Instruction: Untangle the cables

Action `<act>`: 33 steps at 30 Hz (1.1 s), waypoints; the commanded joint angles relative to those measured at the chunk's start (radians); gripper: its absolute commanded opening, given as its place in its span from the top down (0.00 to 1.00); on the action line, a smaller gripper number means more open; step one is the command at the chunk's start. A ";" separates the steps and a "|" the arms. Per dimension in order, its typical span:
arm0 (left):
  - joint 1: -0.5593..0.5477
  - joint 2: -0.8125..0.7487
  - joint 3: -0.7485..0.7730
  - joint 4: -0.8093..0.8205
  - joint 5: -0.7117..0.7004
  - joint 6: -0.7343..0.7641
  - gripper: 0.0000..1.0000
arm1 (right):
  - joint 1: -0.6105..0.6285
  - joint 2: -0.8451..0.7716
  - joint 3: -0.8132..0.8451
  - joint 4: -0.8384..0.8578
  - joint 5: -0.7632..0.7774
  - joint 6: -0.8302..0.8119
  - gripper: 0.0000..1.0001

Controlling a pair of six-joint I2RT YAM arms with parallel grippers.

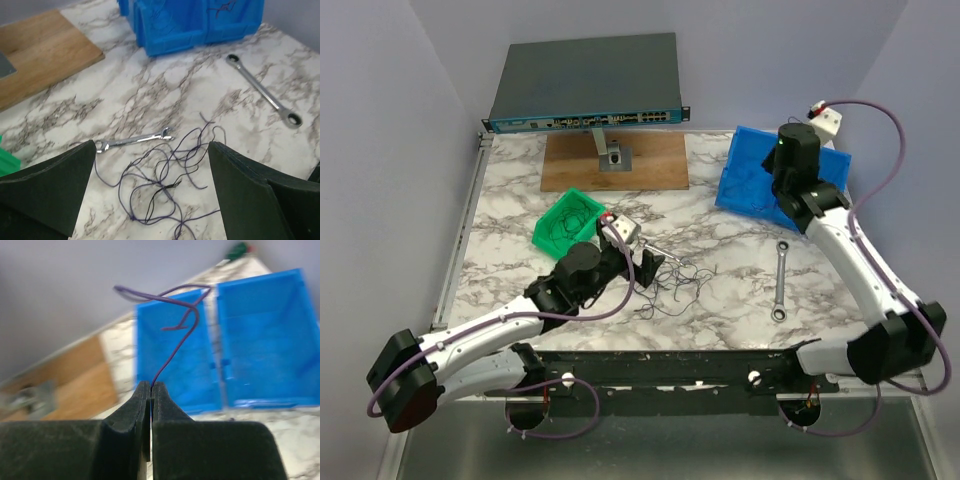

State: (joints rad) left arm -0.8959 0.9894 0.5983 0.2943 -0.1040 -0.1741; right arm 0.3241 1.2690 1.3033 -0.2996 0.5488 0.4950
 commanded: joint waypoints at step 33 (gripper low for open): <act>0.005 -0.011 -0.189 0.129 -0.132 -0.010 0.01 | -0.385 0.567 0.359 0.158 0.128 -0.102 0.99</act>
State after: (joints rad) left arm -0.8959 0.9787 0.4118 0.4030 -0.2169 -0.1799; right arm -0.0673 1.8725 1.6497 -0.1314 0.7547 0.3573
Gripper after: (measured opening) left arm 0.983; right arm 0.038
